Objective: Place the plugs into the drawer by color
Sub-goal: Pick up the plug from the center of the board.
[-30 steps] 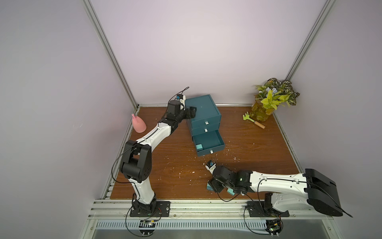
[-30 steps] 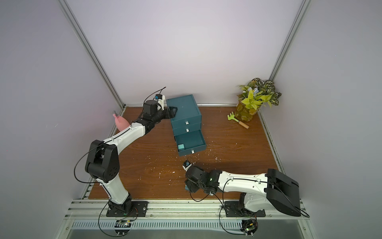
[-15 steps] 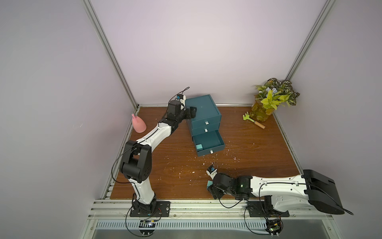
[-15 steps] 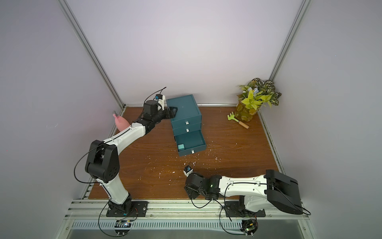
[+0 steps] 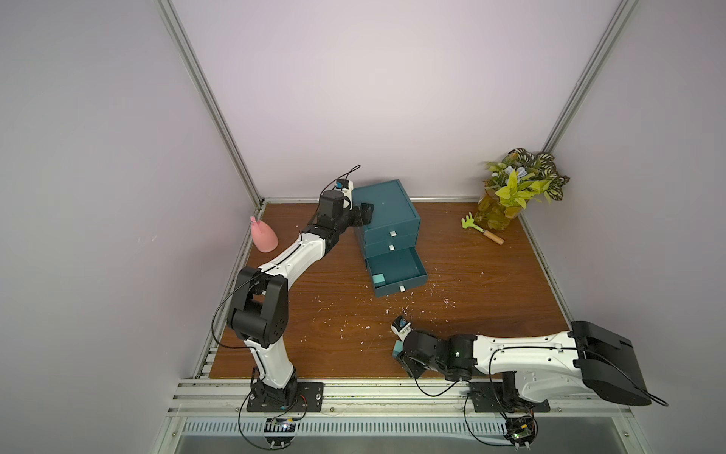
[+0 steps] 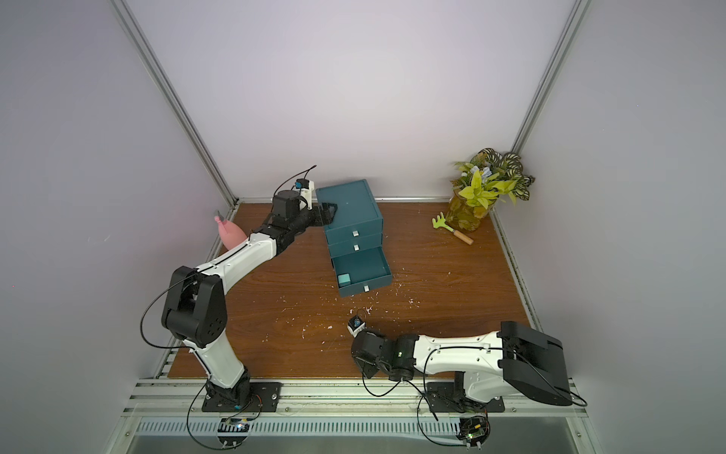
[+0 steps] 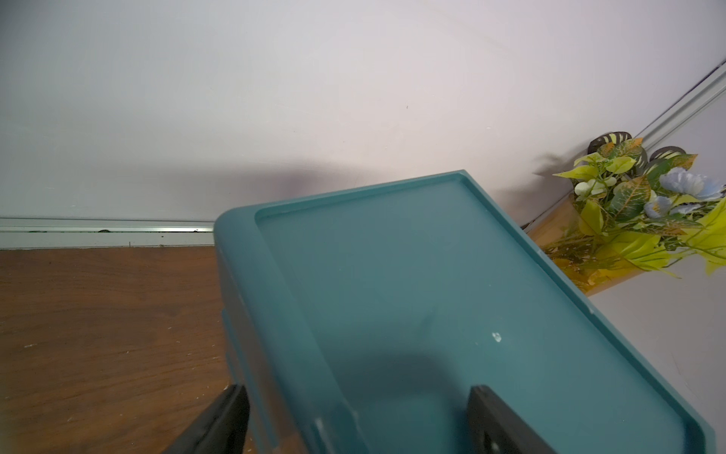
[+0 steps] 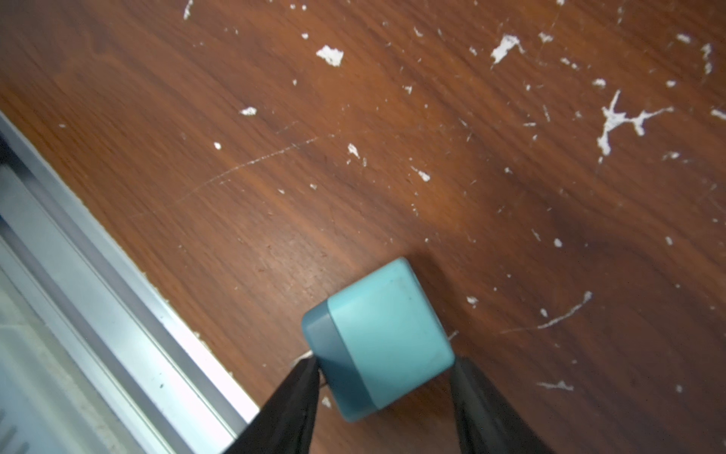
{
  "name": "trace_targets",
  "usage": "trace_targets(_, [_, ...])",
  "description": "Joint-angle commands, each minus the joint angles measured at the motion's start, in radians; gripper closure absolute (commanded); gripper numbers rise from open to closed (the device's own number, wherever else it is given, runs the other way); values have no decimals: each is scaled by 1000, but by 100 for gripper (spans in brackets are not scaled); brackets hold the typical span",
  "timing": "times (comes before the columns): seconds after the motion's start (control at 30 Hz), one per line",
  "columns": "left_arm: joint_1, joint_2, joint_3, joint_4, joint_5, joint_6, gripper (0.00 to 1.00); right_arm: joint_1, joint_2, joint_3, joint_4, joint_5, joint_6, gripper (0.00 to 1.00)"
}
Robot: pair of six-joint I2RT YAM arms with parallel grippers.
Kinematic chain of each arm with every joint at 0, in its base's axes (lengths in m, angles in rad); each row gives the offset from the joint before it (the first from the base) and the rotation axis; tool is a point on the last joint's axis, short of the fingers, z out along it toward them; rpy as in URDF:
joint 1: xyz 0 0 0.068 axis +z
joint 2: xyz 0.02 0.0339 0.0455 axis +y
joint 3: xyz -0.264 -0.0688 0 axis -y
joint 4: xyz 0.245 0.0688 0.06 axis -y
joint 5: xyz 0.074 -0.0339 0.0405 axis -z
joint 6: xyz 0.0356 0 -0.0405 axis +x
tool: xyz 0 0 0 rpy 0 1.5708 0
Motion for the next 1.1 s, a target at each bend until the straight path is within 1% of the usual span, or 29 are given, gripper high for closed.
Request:
trace_targets(0.0, [-13,-1,-27,-103,-15,24,17,-20,10,20,-17,47,-54,45])
trace_targets(0.13, [-13,0,-27,-103,-15,22,17,-58,16,19,2,48,-124,47])
trace_targets(0.27, [-13,3,-27,-103,-16,22,17,-87,46,54,-12,70,-197,48])
trace_targets(0.43, [-13,6,-27,-104,-22,26,17,-112,48,102,-70,84,-234,47])
trace_targets(0.53, [-13,9,-27,-104,-23,26,17,-111,9,139,-83,32,-169,46])
trace_targets(0.57, [-13,10,-27,-104,-24,26,17,-111,0,147,-83,17,-123,45])
trace_targets(0.67, [-13,11,-27,-103,-24,25,17,-122,-16,176,-106,27,117,41])
trace_targets(0.77, [-13,18,-25,-103,-16,20,17,-141,4,206,-168,22,212,38])
trace_targets(0.87, [-13,23,-22,-105,-7,13,17,-156,44,241,-212,8,235,36])
trace_targets(1.07, [-15,16,-22,-109,-9,14,17,-169,154,277,-203,-47,200,36])
